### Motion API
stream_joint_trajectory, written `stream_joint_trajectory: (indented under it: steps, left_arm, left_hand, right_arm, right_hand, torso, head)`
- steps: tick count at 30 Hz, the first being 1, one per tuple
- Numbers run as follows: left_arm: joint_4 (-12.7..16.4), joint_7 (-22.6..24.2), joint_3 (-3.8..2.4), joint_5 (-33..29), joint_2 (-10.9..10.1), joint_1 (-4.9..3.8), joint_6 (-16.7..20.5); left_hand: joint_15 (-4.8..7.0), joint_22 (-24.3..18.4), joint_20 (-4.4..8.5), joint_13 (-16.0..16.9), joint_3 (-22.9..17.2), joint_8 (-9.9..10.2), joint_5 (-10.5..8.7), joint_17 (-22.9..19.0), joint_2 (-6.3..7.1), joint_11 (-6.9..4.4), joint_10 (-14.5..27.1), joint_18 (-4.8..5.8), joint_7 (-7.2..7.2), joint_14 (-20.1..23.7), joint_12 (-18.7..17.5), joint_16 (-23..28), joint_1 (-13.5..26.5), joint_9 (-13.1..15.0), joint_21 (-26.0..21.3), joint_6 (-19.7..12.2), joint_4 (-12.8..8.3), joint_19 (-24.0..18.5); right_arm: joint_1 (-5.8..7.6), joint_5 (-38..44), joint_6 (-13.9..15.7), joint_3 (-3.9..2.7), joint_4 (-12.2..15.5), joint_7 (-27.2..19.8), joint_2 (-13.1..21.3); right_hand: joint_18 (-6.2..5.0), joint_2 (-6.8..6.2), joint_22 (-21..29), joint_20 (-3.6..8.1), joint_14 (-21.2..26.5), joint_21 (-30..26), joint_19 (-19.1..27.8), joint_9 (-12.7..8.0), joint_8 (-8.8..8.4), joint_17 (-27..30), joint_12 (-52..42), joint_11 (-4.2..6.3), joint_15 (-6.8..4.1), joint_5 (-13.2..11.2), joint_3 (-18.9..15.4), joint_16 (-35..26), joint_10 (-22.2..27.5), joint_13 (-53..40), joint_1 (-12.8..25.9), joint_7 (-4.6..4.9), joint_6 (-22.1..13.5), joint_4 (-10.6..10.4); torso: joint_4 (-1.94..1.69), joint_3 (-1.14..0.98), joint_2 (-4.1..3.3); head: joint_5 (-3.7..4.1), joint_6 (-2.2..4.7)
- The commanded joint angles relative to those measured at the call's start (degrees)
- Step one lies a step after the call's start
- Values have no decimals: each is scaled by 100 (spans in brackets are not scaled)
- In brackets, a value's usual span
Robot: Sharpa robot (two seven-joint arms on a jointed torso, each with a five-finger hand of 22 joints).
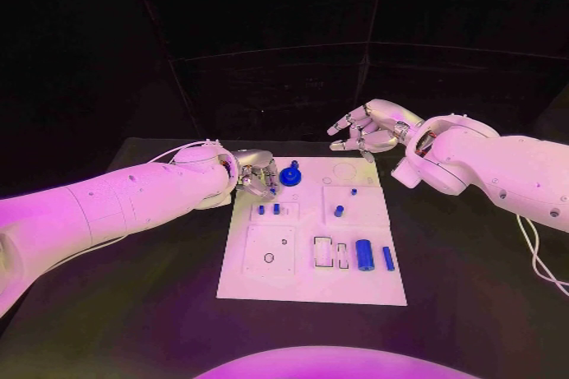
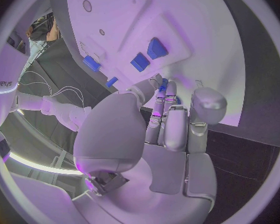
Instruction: Assemble the parts on the task board
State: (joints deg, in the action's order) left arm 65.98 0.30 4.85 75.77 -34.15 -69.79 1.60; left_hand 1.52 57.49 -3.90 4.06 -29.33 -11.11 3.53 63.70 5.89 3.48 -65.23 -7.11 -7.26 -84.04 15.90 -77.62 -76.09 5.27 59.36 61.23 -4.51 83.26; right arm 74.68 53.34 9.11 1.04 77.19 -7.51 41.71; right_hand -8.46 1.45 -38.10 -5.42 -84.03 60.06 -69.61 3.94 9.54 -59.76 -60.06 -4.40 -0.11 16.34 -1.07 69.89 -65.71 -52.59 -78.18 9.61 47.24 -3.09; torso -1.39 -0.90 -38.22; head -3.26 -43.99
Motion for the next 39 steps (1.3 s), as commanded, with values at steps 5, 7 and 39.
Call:
stream_joint_trajectory:
  steps: [5, 7, 39]
  left_arm:
    - [-8, -28, 5, 42, 9, 4, -86]
    - [-14, -48, 5, 42, 13, 4, -94]
    - [35, -86, 5, -52, -68, 11, 94]
  left_hand:
    - [-4, 21, -14, 15, 22, 21, -18, -12, 4, -5, -49, 44, 5, -136, -39, -24, 63, -3, 32, 56, -41, 13]
    - [-7, 23, -15, 11, 34, 51, -18, -13, 18, 3, -21, 44, -2, -135, -68, -26, 78, -14, 31, 26, -44, 10]
    - [-135, -123, -118, -23, 249, 427, -15, -279, 229, 170, 557, 18, -125, -70, -396, 73, 266, -139, -156, -388, -16, -63]
  right_arm:
    - [11, -38, -16, -3, -8, -60, -6]
    - [11, -38, -16, -3, -8, -59, -6]
    - [11, -35, -11, -3, -16, -51, 7]
  right_hand:
    - [-45, 51, -9, -11, 2, -14, 9, -2, 33, -6, -32, 6, -33, 20, 5, 1, 18, -6, 22, 4, -31, -36]
    - [-45, 51, -9, -11, 2, -14, 9, -2, 33, -6, -32, 6, -33, 20, 5, 1, 18, -6, 22, 4, -31, -36]
    - [-46, 55, -1, -10, 2, -20, 9, -1, 40, 3, -27, 8, -34, 24, 8, -6, 25, 7, 15, 2, -24, -35]
  torso:
    - [1, -3, 3]
    - [6, -3, 3]
    - [-1, 0, 0]
  head:
    - [2, -1]
    - [2, 1]
    - [30, -1]
